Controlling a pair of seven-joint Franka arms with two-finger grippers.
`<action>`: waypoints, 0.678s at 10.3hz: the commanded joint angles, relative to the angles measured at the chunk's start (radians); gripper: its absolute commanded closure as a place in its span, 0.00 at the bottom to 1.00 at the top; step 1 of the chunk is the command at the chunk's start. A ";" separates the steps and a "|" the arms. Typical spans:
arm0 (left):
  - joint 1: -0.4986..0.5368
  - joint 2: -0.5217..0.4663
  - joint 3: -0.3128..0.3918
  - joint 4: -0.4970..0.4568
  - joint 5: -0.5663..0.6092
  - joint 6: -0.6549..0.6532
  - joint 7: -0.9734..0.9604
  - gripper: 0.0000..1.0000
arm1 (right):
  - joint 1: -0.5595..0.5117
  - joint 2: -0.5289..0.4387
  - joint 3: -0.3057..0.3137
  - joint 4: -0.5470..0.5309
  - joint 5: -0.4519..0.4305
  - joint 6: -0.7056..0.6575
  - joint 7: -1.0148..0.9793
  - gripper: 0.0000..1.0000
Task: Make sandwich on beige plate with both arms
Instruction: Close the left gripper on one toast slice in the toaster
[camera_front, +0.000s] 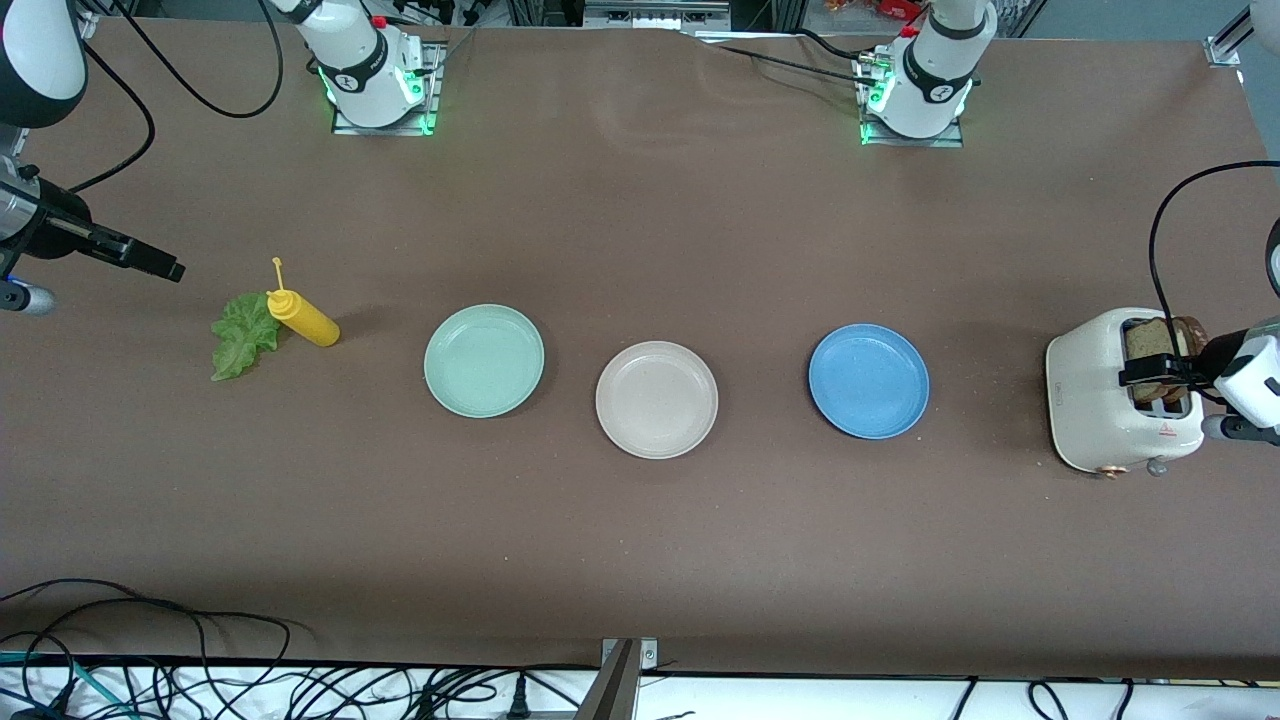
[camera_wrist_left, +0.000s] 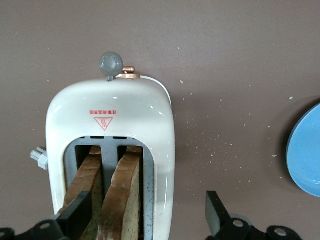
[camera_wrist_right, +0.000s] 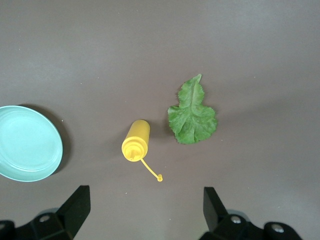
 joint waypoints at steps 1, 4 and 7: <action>0.020 -0.022 -0.009 -0.039 0.005 0.017 0.028 0.00 | -0.003 -0.019 0.002 -0.016 -0.006 0.011 -0.008 0.00; 0.028 -0.055 -0.012 -0.077 0.005 0.017 0.028 0.00 | -0.003 -0.018 0.002 -0.016 -0.006 0.011 -0.008 0.00; 0.028 -0.072 -0.012 -0.091 0.003 0.015 0.028 0.20 | -0.003 -0.018 0.002 -0.016 -0.006 0.011 -0.008 0.00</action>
